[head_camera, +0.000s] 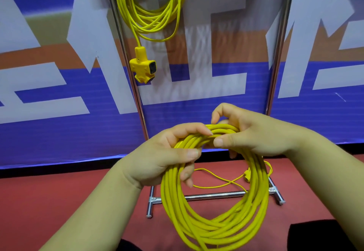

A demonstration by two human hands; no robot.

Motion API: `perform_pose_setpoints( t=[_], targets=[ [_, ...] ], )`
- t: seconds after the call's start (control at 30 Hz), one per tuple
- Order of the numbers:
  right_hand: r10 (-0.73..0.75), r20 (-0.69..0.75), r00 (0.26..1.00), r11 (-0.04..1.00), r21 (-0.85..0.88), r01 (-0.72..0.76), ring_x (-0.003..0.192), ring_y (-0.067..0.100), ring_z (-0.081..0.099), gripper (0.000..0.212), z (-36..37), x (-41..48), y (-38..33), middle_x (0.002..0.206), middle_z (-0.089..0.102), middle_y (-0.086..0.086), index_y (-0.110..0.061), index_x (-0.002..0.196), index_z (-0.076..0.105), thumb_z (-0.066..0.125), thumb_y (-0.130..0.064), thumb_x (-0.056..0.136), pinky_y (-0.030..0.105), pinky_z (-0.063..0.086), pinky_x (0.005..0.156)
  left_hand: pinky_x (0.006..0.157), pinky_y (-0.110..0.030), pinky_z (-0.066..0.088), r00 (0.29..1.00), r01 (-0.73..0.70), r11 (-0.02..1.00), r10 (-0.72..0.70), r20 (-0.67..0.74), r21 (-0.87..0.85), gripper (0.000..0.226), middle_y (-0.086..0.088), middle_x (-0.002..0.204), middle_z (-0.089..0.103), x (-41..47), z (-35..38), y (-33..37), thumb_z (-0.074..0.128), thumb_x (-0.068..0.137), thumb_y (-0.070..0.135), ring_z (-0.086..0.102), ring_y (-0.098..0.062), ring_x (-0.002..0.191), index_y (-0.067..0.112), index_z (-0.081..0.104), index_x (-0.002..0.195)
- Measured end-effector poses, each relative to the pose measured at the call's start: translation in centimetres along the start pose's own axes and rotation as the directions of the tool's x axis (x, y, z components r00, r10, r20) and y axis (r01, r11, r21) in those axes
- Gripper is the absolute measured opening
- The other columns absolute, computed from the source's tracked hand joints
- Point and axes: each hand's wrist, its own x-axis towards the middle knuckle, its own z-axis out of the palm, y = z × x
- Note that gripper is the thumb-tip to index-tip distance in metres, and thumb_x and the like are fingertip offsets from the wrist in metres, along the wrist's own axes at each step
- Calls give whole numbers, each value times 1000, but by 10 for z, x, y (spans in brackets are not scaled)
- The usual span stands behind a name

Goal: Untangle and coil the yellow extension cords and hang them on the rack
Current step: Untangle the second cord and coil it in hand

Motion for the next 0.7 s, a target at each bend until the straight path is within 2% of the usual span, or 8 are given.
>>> perform_pose_setpoints(
  t=[0.07, 0.13, 0.23, 0.3, 0.37, 0.43, 0.53, 0.7],
  targets=[
    [-10, -71, 997, 1000, 3, 11, 71, 15, 56, 37, -1, 6, 12, 79, 63, 3, -12, 106, 50, 74, -23, 81, 27, 52, 67, 57, -32, 58, 992, -124, 985, 128, 18, -124, 35, -11, 76, 43, -5, -4, -9, 62, 90, 6, 59, -15, 50, 21, 67, 121],
    [-5, -153, 988, 999, -53, -4, 79, 13, 62, 40, -5, 9, 26, 90, 70, -1, -15, 109, 54, 77, -29, 79, 28, 53, 75, 52, -31, 55, 983, -172, 978, 163, -79, -121, 35, -12, 75, 45, -6, -13, -24, 59, 92, 3, 51, -13, 46, 25, 69, 118],
    [45, -333, 942, 994, -80, -75, 112, 11, 64, 59, -12, 9, 46, 118, 66, -3, -28, 118, 54, 79, -47, 69, 35, 52, 98, 45, -24, 44, 941, -248, 965, 218, -260, -90, 38, 3, 75, 61, -3, -13, -23, 55, 93, 1, 39, -7, 43, 26, 68, 119],
    [62, -489, 870, 982, -128, -142, 109, 9, 63, 62, -8, 9, 54, 117, 61, -6, -30, 118, 51, 81, -50, 67, 29, 52, 92, 43, -22, 40, 873, -294, 954, 244, -422, -56, 40, 5, 76, 64, -2, -15, -23, 52, 98, -3, 36, -7, 43, 24, 63, 125],
    [34, -580, 814, 974, -161, -156, 92, 10, 62, 57, 4, 11, 59, 107, 60, -4, -27, 113, 49, 83, -45, 71, 24, 50, 80, 42, -21, 39, 787, -339, 940, 257, -561, -44, 40, 4, 75, 63, -3, -22, -22, 49, 100, -1, 34, -8, 42, 24, 61, 128],
    [70, -500, 863, 990, -69, -120, 75, 15, 55, 57, 19, 12, 64, 93, 63, 2, -22, 107, 45, 84, -42, 72, 27, 47, 71, 42, -21, 37, 712, -386, 922, 269, -649, -42, 39, -2, 75, 58, -6, -28, -18, 49, 101, 2, 33, -9, 43, 25, 62, 130],
    [176, -150, 973, 984, 21, -175, 72, 15, 52, 57, 45, 9, 72, 90, 69, 7, -16, 107, 36, 81, -38, 80, 33, 45, 71, 42, -21, 36, 637, -448, 892, 273, -721, -59, 40, 0, 70, 55, -10, -36, -15, 50, 101, 6, 32, -8, 44, 27, 59, 134],
    [270, 103, 957, 959, -116, -258, 76, 9, 51, 38, 73, 10, 89, 93, 70, -2, -12, 107, 33, 63, -33, 96, 27, 42, 73, 45, -20, 38, 589, -489, 869, 262, -765, -79, 39, 5, 63, 53, -21, -43, -10, 49, 103, 9, 34, -6, 46, 31, 58, 134]
  ],
)
